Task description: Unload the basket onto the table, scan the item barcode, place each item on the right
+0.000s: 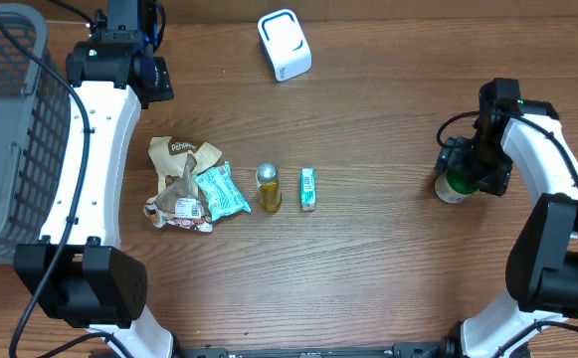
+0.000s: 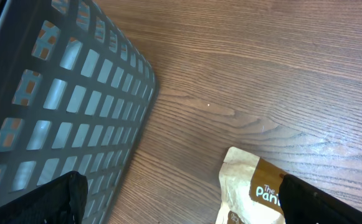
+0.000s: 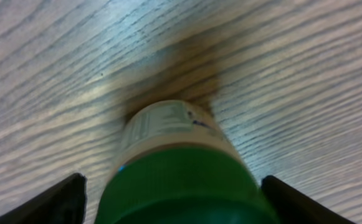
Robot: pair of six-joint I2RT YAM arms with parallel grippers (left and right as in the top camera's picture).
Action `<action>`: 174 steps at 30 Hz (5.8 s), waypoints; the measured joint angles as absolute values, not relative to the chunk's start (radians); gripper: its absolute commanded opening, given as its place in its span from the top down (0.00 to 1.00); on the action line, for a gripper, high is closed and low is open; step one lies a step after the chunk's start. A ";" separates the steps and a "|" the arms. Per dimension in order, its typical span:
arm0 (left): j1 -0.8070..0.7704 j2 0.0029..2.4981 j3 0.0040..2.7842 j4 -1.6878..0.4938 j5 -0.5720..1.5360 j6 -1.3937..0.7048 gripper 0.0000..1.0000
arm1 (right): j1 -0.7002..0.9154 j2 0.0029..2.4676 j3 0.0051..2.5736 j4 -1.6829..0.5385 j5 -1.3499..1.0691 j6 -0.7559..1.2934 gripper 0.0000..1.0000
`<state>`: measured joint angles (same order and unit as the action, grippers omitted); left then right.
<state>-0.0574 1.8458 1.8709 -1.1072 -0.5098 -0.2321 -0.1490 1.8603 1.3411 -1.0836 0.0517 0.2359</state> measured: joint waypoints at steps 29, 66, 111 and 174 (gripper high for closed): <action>-0.057 1.846 1.871 -1.107 -0.510 -0.232 0.00 | 0.151 1.843 1.689 -1.296 -0.101 0.243 0.18; -0.057 1.846 1.871 -1.107 -0.510 -0.232 0.00 | 0.551 1.843 1.219 -0.612 -0.174 0.341 0.37; -0.057 1.846 1.871 -1.107 -0.510 -0.232 0.00 | 0.446 1.764 1.212 -0.823 0.098 0.336 0.51; -0.057 1.846 1.871 -1.107 -0.510 -0.232 0.00 | 0.281 1.764 1.191 -0.811 -0.161 0.340 0.96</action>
